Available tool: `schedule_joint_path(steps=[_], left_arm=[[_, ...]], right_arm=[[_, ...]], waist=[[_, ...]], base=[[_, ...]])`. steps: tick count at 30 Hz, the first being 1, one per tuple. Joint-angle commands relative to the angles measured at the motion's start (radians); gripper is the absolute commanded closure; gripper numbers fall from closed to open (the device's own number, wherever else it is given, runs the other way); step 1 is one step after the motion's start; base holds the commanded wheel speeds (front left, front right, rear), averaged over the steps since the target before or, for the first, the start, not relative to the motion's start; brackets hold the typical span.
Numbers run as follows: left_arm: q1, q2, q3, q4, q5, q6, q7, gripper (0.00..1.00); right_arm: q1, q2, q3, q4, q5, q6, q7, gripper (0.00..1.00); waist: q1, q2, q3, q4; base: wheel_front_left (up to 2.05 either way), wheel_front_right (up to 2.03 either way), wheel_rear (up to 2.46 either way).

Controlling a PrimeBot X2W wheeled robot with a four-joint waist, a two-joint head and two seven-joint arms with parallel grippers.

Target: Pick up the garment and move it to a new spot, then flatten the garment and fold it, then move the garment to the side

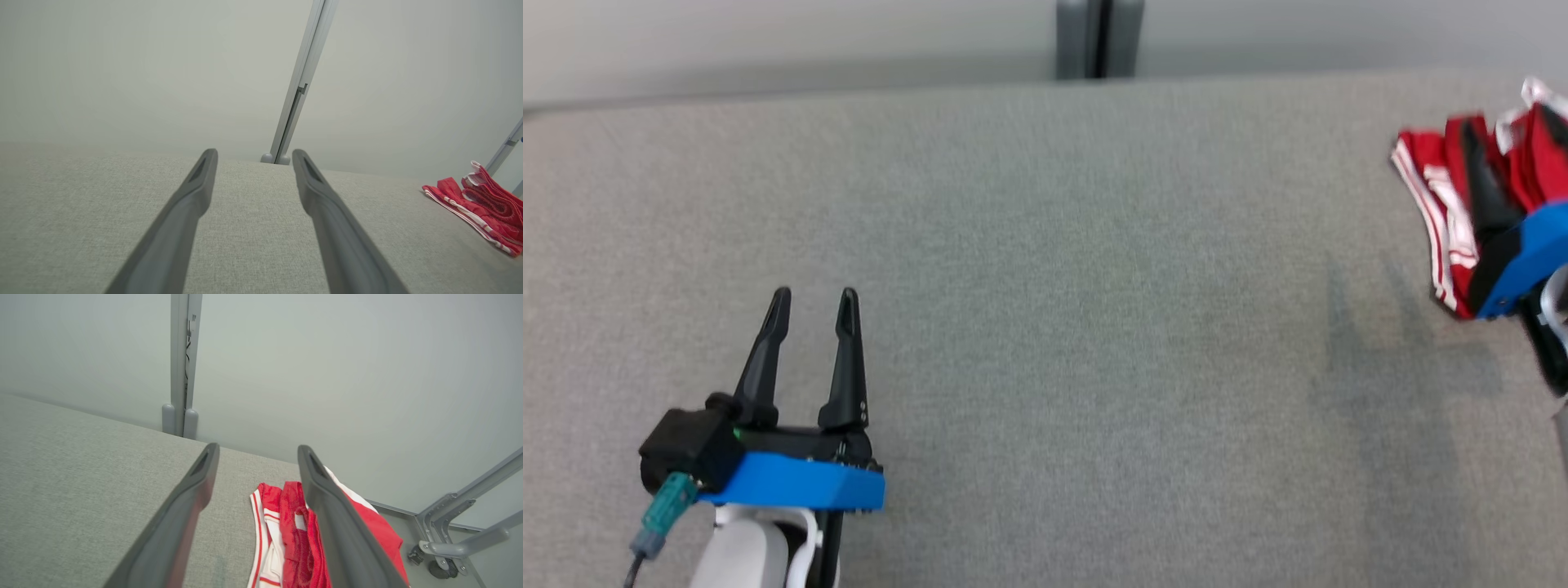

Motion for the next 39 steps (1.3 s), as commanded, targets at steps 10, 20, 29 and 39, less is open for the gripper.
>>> schedule_joint_path(steps=[10, 20, 29, 39], left_arm=[[0.131, 0.001, 0.047, 0.004, -0.003, -0.002, -0.004, 0.0], [0.195, -0.007, 0.061, 0.048, -0.009, -0.002, -0.004, 0.0], [0.219, -0.012, 0.075, 0.072, -0.014, -0.002, -0.004, 0.0], [0.218, -0.014, 0.07, 0.073, 0.004, -0.002, -0.004, 0.0]], right_arm=[[0.363, 0.157, -0.004, -0.174, 0.096, 0.0, -0.083, 0.0], [0.532, 0.277, -0.031, -0.235, 0.094, 0.0, -0.096, 0.0], [0.583, 0.316, -0.061, -0.279, 0.082, 0.0, -0.097, 0.0], [0.591, 0.33, -0.071, -0.3, 0.082, 0.0, -0.088, 0.0]], waist=[[0.0003, 0.0002, -0.148, -0.005], [0.0003, 0.0002, -0.209, -0.009], [0.0003, 0.0002, -0.236, -0.01], [0.0003, 0.0002, -0.228, -0.011]], base=[[0.0, 0.0, 0.0], [0.0, 0.0, 0.0], [0.0, 0.0, 0.0], [0.0, 0.0, 0.0]])
